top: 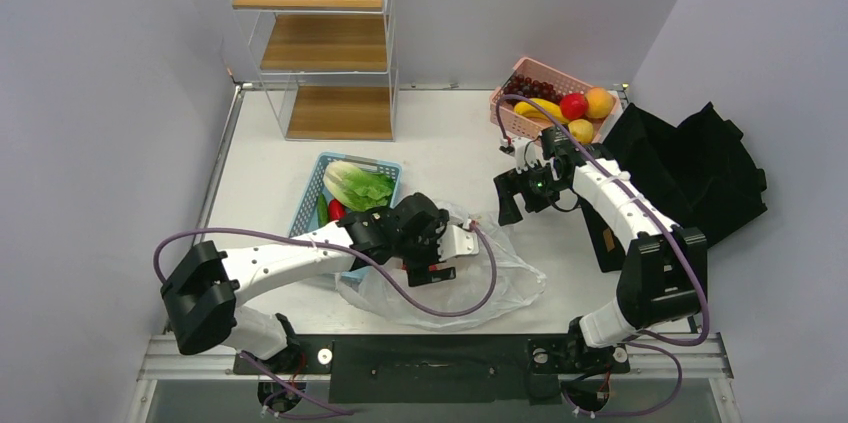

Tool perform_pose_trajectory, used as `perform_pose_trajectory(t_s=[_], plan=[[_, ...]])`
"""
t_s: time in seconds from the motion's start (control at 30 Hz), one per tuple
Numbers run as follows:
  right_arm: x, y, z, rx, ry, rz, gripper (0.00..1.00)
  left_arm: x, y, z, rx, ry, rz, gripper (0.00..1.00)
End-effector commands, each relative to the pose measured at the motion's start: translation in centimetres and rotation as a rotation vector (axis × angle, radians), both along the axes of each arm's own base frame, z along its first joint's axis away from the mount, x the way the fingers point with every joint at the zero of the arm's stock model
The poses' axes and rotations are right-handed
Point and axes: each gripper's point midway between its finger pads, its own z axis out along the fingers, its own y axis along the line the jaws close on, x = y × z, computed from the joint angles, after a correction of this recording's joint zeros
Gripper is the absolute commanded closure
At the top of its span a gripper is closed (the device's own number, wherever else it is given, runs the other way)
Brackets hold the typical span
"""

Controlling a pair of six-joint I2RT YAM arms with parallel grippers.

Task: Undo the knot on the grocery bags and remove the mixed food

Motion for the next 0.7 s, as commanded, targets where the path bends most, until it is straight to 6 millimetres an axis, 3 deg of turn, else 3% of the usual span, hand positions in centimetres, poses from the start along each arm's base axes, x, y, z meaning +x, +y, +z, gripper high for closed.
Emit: perform_pose_trajectory(t_s=[0.0, 0.2, 0.33, 0.4, 0.5, 0.67], plan=[[0.6, 0.5, 2.0, 0.025, -0.075, 0.014, 0.18, -0.4, 0.6, -2.0, 0.026, 0.002, -0.026, 0.19], [0.6, 0.6, 1.9, 0.031, -0.07, 0.015, 0.18, -0.2, 3.2, -7.4, 0.127, -0.009, 0.031, 0.17], [0.5, 0.6, 2.0, 0.031, -0.074, 0.015, 0.18, -0.3, 4.0, -8.5, 0.144, -0.025, 0.026, 0.15], [0.4, 0.6, 2.0, 0.033, -0.074, 0.014, 0.18, -0.2, 3.8, -8.4, 0.131, -0.032, 0.028, 0.16], [0.4, 0.6, 2.2, 0.035, -0.077, 0.013, 0.18, 0.4, 2.8, -7.4, 0.079, -0.053, 0.05, 0.3], [0.4, 0.5, 3.0, 0.042, -0.101, 0.011, 0.18, 0.7, -0.2, -2.2, -0.133, -0.102, 0.019, 0.34]])
